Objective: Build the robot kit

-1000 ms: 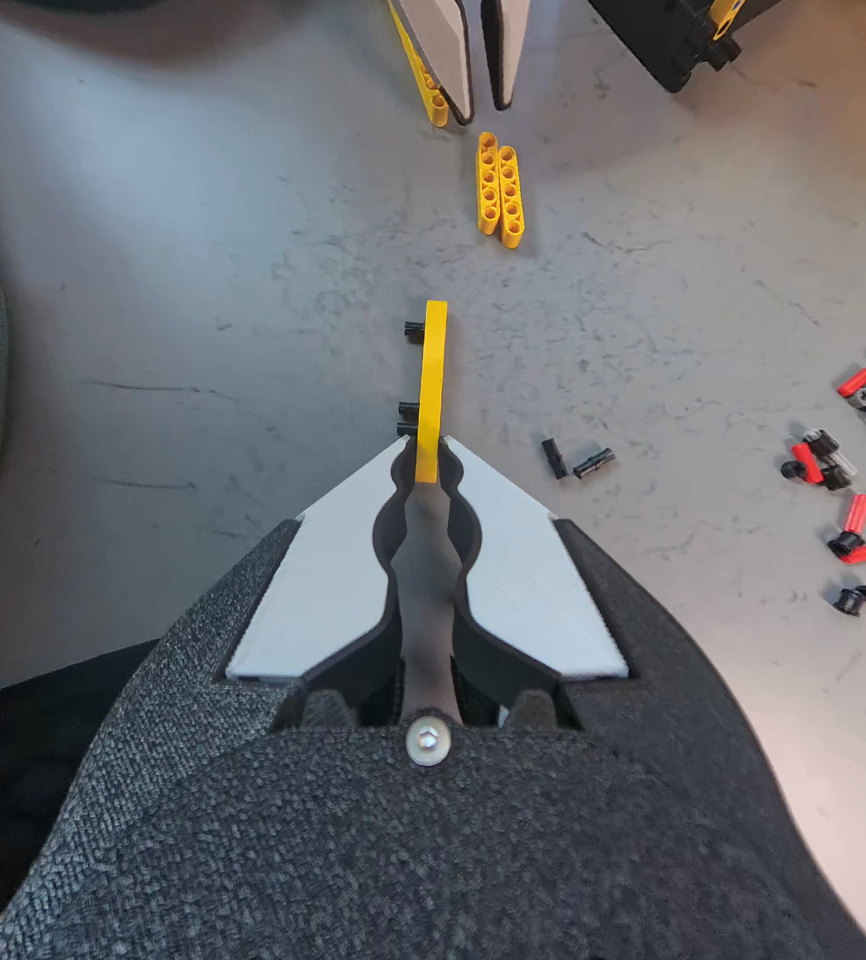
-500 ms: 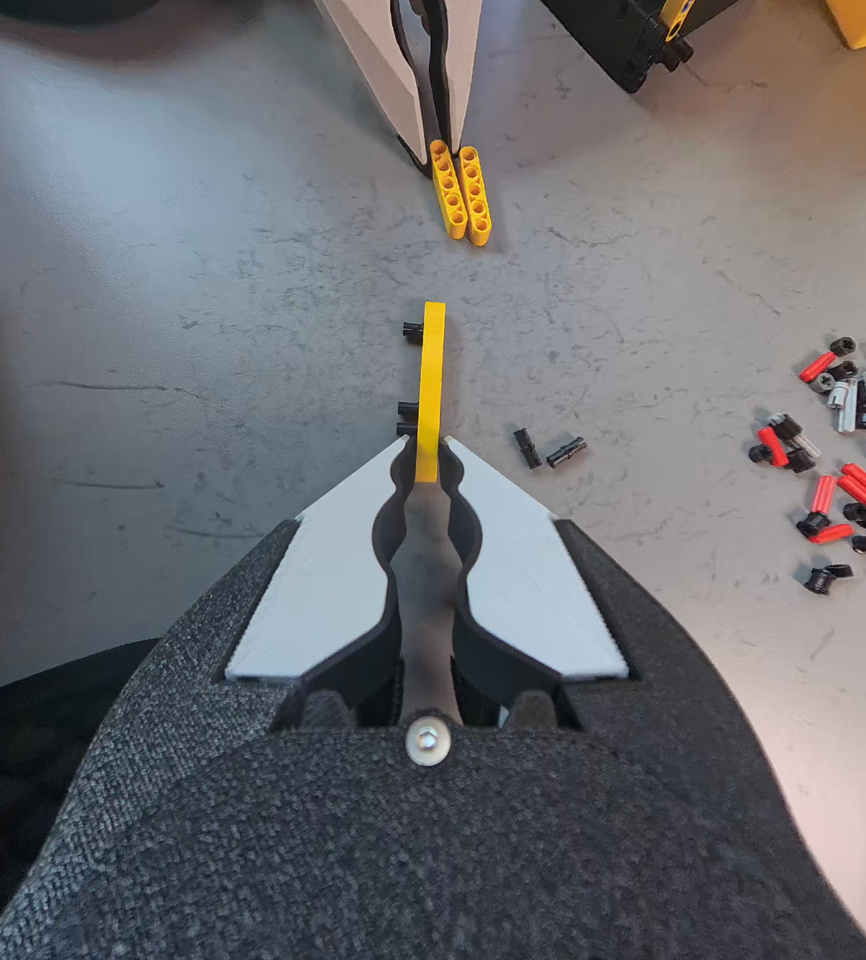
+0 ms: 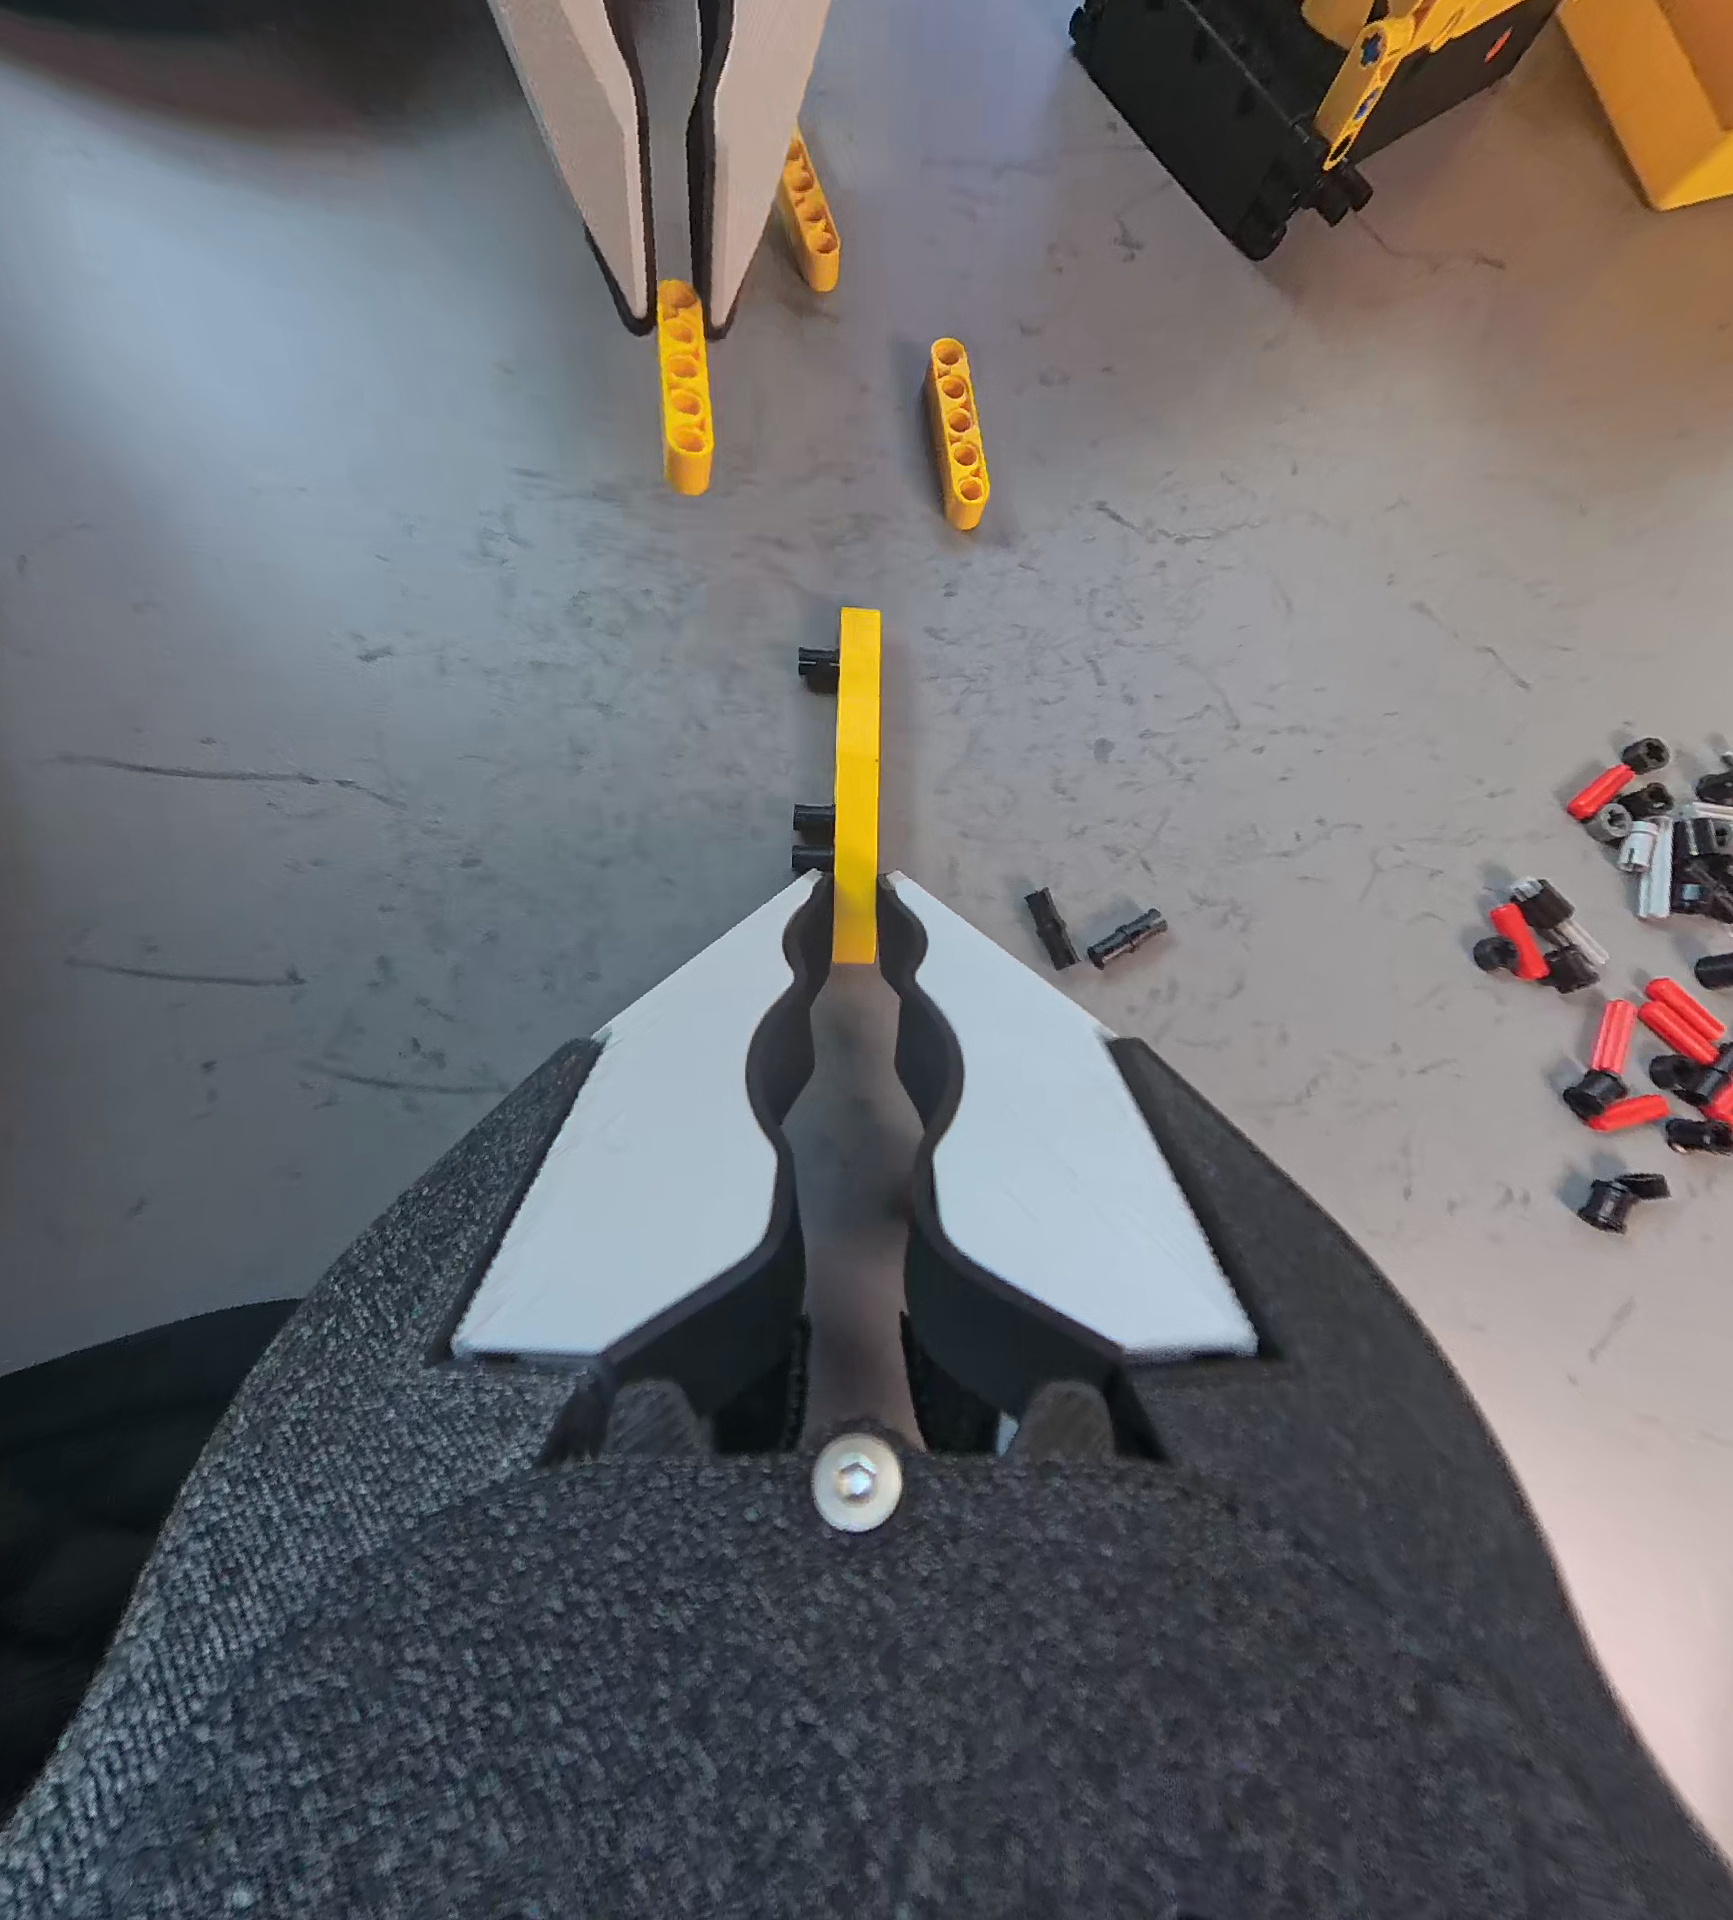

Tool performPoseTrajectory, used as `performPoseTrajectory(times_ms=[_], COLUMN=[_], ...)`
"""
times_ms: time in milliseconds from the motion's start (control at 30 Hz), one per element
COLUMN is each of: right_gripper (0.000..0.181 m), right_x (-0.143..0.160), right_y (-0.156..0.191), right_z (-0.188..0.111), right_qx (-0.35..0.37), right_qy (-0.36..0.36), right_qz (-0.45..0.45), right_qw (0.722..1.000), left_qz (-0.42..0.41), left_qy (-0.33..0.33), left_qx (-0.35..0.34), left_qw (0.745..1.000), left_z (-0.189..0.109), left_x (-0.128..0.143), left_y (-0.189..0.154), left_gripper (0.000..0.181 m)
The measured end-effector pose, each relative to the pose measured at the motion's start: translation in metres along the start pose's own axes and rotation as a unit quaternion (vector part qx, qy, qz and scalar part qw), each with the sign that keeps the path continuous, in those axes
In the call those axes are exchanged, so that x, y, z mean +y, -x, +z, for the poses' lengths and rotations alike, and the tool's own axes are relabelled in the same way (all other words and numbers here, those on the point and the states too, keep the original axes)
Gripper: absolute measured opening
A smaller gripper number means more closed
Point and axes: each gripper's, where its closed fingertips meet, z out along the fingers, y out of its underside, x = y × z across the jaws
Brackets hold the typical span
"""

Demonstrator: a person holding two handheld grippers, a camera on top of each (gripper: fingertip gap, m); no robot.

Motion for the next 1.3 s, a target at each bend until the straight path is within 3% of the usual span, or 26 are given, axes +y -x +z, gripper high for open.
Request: performPoseTrajectory(times_ms=[200, 300, 433, 533, 633, 767, 1033, 1300], right_gripper=[0.009, 0.021, 0.022, 0.022, 0.017, 0.008, 0.008, 0.008], right_x=[-0.004, -0.006, -0.027, -0.037, -0.043, -0.047, -0.034, -0.027], right_y=[0.01, 0.011, 0.027, 0.047, 0.047, 0.045, 0.036, 0.033], right_z=[0.001, -0.005, -0.02, -0.015, -0.007, -0.006, 0.008, 0.016], right_qx=[-0.013, -0.015, -0.036, -0.047, -0.005, 0.005, -0.074, -0.044], right_qy=[-0.007, -0.013, -0.064, -0.084, -0.092, -0.106, -0.062, -0.009], right_qz=[-0.03, -0.049, -0.084, -0.137, -0.184, -0.178, 0.057, 0.08], right_qw=[0.999, 0.999, 0.994, 0.986, 0.979, 0.978, 0.994, 0.996], left_qz=[-0.013, -0.025, -0.052, -0.086, -0.12, -0.151, -0.045, 0.033], left_qy=[0.03, 0.045, 0.03, 0.011, -0.009, -0.024, -0.007, 0.044], left_qx=[0.062, 0.073, 0.093, 0.116, 0.14, 0.154, 0.037, -0.043], left_qw=[0.998, 0.996, 0.994, 0.989, 0.983, 0.976, 0.998, 0.998], left_z=[0.026, 0.035, 0.039, 0.038, 0.035, 0.031, 0.031, 0.043], left_x=[-0.002, -0.003, -0.012, -0.019, -0.024, -0.026, -0.017, -0.006], left_y=[-0.018, -0.02, -0.024, -0.026, -0.027, -0.025, -0.008, 0.003], left_gripper=[0.007, 0.007, 0.007, 0.007, 0.007, 0.007, 0.018, 0.011])
